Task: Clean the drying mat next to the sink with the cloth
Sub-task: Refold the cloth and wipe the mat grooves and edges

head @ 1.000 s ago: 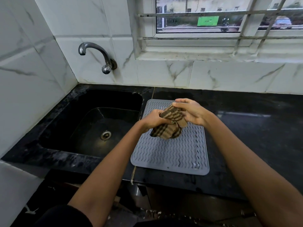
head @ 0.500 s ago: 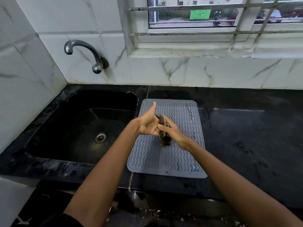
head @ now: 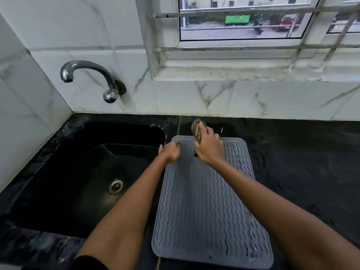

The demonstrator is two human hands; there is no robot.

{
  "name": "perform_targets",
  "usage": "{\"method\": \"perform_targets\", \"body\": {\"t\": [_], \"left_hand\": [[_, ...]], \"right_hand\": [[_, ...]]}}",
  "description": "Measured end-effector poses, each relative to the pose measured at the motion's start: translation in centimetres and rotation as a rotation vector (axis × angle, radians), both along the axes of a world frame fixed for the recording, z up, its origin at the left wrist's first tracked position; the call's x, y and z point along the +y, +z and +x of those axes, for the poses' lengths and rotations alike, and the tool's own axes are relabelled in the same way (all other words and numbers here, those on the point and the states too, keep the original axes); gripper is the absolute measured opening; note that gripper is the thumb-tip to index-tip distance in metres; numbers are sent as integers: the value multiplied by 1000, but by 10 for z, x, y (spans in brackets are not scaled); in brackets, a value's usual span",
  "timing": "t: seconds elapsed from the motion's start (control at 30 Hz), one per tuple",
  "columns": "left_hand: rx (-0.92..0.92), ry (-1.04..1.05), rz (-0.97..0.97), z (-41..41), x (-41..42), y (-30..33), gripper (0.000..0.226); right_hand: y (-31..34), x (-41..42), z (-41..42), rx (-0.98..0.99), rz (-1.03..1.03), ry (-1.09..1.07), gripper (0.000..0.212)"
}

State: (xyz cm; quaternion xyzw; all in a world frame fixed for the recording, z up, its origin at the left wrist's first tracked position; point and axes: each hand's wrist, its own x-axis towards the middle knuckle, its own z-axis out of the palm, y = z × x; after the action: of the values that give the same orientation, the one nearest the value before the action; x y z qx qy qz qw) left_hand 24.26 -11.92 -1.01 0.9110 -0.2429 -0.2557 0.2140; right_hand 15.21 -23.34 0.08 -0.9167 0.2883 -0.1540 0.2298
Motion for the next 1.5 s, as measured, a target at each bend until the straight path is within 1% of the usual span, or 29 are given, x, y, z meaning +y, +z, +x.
{"method": "perform_targets", "body": {"t": [0.07,0.1,0.17,0.23,0.3,0.37,0.43,0.53,0.67,0.73,0.8,0.83,0.87,0.9,0.93,1.0,1.03,1.07,1.13,1.17,1.2,1.23,1.27,1.3,1.33,1.37,1.4,1.47,1.5], "left_hand": [[-26,-57,18,11,-11,-10,46],[-30,-93,31,13,-15,-15,47],[-67,-165,69,16,-17,-27,52],[-158,-208,102,19,-19,-38,56],[-238,-211,90,18,-19,-44,56],[-235,-220,83,22,-18,-47,56],[-228,-255,93,28,-16,-50,57],[-236,-283,141,30,-15,-48,58],[-271,-316,238,36,-17,-44,61],[-267,-325,261,37,-18,-42,66],[-249,-334,269,36,-18,-39,69],[-241,-338,265,37,-19,-38,70],[-229,-339,255,37,-18,-37,71],[-215,-339,243,39,-19,-37,70],[-197,-336,229,40,-18,-37,67],[-170,-314,195,43,-17,-37,62],[-160,-300,173,43,-17,-37,60],[-154,-287,152,43,-17,-37,60],[-163,-280,126,43,-17,-39,60],[-174,-285,122,43,-16,-41,60],[-182,-289,120,43,-16,-43,59],[-192,-290,120,43,-16,-44,57],[-205,-289,122,43,-16,-44,55],[-218,-285,125,44,-16,-45,53],[-232,-283,131,44,-16,-44,52],[-247,-282,131,44,-16,-44,52],[-273,-277,125,43,-17,-43,54],[-359,-243,108,40,-19,-41,61],[-409,-205,97,37,-20,-39,64]], "right_hand": [[-12,-6,19,271,-149,29,60],[-20,-7,23,351,-160,57,64],[-43,-6,29,395,-99,111,75],[-67,-6,34,336,-92,116,77],[-79,-6,38,247,-161,77,72],[-83,-6,49,183,-192,43,65],[-84,-7,60,135,-180,33,59],[-83,-8,61,73,-150,62,49],[-79,13,22,-68,-185,61,26],[-75,36,-10,-90,-197,80,21],[-67,52,-33,-63,-197,110,18],[-59,53,-37,-35,-158,110,15],[-52,51,-38,-21,-69,100,14],[-45,45,-33,-25,44,70,16],[-38,39,-26,-76,128,23,19],[-30,25,-3,-227,114,-89,23],[-29,17,12,-245,80,-112,27],[-30,11,26,-183,60,-96,33],[-41,3,47,78,51,22,46],[-48,2,51,177,24,83,51],[-57,1,50,214,-18,118,54],[-64,2,47,193,-67,117,54],[-70,3,42,129,-106,94,50],[-73,5,36,52,-123,70,45],[-76,7,29,-45,-88,32,40],[-77,8,22,-161,4,-25,37],[-76,8,16,-279,154,-108,36],[-66,5,9,-500,492,-332,37],[-62,2,7,-585,600,-448,39]]}}
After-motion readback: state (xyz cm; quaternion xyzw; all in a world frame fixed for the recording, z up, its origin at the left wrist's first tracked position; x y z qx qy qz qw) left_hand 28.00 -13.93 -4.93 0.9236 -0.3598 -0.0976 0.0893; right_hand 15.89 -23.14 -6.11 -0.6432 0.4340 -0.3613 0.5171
